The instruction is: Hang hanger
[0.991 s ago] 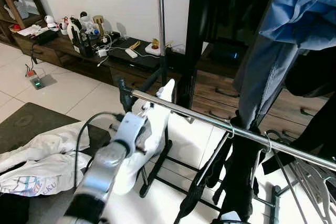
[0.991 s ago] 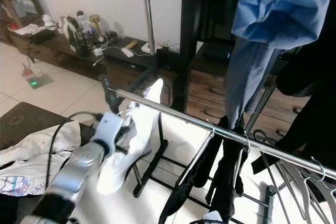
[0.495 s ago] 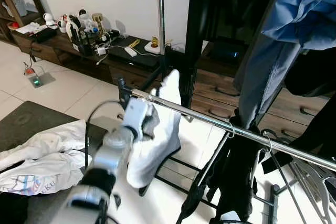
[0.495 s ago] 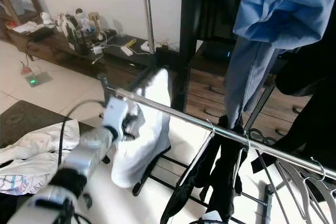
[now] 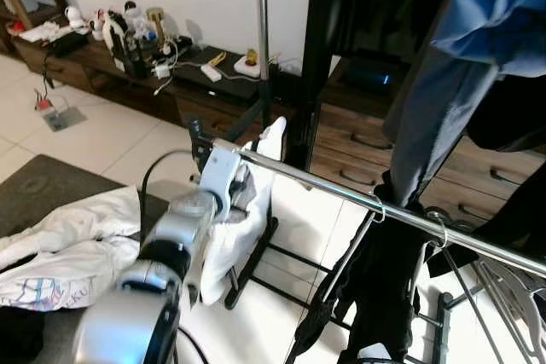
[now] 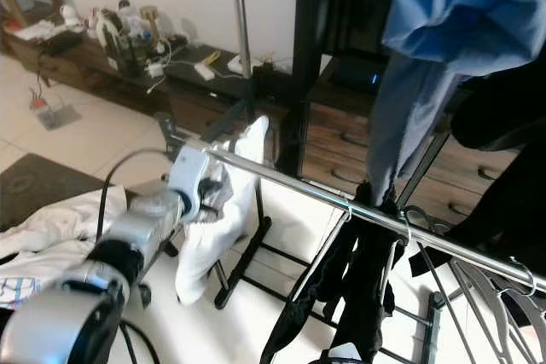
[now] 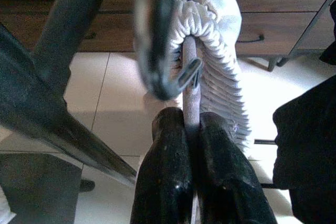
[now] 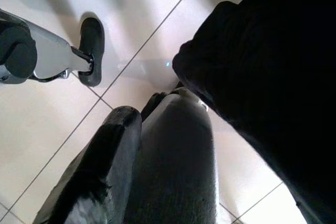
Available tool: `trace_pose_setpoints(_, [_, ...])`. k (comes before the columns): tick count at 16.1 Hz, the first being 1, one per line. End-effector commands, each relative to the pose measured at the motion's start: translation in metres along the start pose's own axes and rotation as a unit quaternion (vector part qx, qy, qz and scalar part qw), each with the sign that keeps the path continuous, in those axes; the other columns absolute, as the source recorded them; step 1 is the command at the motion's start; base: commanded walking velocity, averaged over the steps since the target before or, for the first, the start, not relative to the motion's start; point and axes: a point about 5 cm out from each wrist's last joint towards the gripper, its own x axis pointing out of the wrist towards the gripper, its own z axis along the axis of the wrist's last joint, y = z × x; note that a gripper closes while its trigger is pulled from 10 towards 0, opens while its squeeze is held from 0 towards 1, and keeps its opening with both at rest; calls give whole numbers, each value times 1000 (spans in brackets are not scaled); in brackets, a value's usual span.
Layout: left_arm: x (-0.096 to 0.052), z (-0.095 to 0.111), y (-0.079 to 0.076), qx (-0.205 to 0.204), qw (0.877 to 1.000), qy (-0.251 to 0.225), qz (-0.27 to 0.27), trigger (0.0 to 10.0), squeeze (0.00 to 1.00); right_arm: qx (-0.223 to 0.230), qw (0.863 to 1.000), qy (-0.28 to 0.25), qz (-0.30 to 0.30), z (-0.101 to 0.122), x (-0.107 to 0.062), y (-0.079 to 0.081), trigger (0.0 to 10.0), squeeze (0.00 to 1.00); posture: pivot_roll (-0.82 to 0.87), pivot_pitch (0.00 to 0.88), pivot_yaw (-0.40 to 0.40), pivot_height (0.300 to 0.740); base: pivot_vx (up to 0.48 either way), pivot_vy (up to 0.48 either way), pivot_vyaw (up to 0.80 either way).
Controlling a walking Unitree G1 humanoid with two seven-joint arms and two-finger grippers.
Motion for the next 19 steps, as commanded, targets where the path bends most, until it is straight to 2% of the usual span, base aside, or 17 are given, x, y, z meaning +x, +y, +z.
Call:
trace_pose_setpoints(1, [1,0,0,-4,1000,5,-1,10000,0,3,1000,14,0,-8,-1,-2,10000,0,-42,197,-52,740,0,0,0])
trace_pose_setpoints(4, [2,-3,-3,-11,1000,26,-7,10000,0,3,1000,16,0,-10,-1,-2,10000,0,-42,208,-52,740,0,0,0])
trace_pose_setpoints(9, [4,2,-4,-6,1000,30,-9,10000,0,4,1000,17,0,-11,-1,-2,10000,0,-45,211,-51,740,0,0,0])
trace_pose_setpoints(11, [3,-14,-8,-11,997,69,-22,10000,0,3,1000,18,2,-12,-1,-1,10000,0,-43,207,-49,740,0,0,0])
trace_pose_setpoints(13, [2,-19,-7,-20,997,73,-15,10000,0,3,1000,18,2,-12,-1,-1,10000,0,-42,203,-47,740,0,0,0])
trace_pose_setpoints(14, [2,-21,-4,-29,997,68,-6,10000,63,3,1000,19,3,-11,-1,-1,10000,0,-39,199,-47,740,0,0,0])
trace_pose_setpoints(15, [1,-21,-3,-34,997,63,-3,10000,827,3,1000,19,3,-11,-1,-1,10000,0,-38,197,-46,740,0,0,0])
trace_pose_setpoints(16, [1,-21,-3,-40,998,56,-2,10000,1000,2,1000,18,3,-11,-1,-1,10000,0,-36,191,-45,740,0,0,0])
trace_pose_setpoints(19, [1,-14,-2,-48,998,31,-3,10000,1000,2,1000,17,3,-10,-1,-1,10000,0,-36,184,-45,740,0,0,0])
